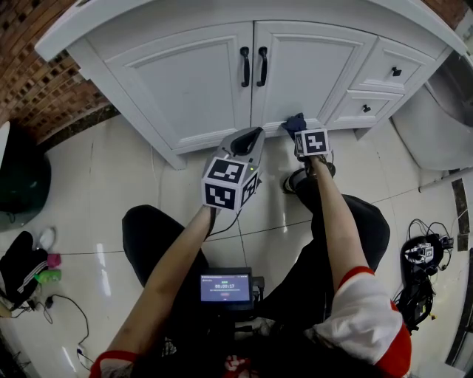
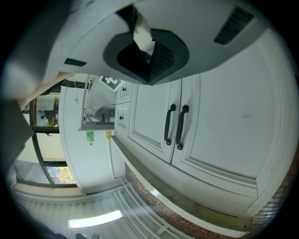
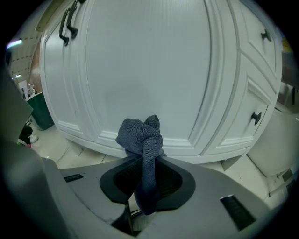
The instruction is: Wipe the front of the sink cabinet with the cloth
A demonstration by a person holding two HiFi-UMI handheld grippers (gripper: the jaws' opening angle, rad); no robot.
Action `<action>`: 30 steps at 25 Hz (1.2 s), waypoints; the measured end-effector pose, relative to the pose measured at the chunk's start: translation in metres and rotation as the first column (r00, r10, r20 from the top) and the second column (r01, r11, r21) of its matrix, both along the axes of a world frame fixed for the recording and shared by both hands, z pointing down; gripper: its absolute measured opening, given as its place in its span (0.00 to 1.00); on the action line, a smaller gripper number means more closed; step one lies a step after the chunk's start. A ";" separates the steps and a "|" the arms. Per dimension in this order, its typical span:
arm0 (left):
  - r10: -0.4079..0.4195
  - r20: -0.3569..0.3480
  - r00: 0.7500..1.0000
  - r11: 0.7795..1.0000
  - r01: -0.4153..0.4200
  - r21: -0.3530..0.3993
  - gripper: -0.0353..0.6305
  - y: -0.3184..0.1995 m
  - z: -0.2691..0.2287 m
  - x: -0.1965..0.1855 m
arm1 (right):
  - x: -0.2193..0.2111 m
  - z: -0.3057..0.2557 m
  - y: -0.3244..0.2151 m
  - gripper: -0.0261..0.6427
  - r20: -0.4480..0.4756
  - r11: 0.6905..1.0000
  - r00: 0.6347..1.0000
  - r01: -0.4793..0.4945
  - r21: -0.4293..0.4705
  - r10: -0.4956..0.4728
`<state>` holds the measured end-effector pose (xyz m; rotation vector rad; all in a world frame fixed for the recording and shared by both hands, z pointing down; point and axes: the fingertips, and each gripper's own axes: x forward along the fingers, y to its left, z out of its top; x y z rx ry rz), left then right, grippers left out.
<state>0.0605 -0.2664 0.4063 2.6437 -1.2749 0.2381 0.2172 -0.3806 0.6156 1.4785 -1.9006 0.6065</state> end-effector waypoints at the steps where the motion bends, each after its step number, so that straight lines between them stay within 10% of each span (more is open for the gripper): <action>1: -0.006 -0.007 1.000 1.000 0.006 -0.002 0.11 -0.001 -0.001 -0.002 | 0.006 -0.014 -0.002 0.16 0.001 1.000 1.000 -0.007 0.021 0.007; 9: -0.004 -0.046 0.999 1.000 0.005 0.014 0.11 0.005 -0.016 0.005 | 0.061 -0.173 -0.013 0.16 -0.044 0.961 0.999 0.013 0.276 -0.001; 20: 0.010 -0.036 0.999 1.000 -0.010 0.003 0.11 0.012 -0.012 0.016 | 0.091 -0.392 -0.019 0.16 -0.063 0.794 0.998 0.043 0.606 -0.006; 30: -0.005 -0.023 1.000 1.000 0.005 -0.002 0.11 0.008 -0.007 0.009 | 0.098 -0.331 -0.033 0.16 -0.033 0.852 0.999 -0.011 0.524 0.033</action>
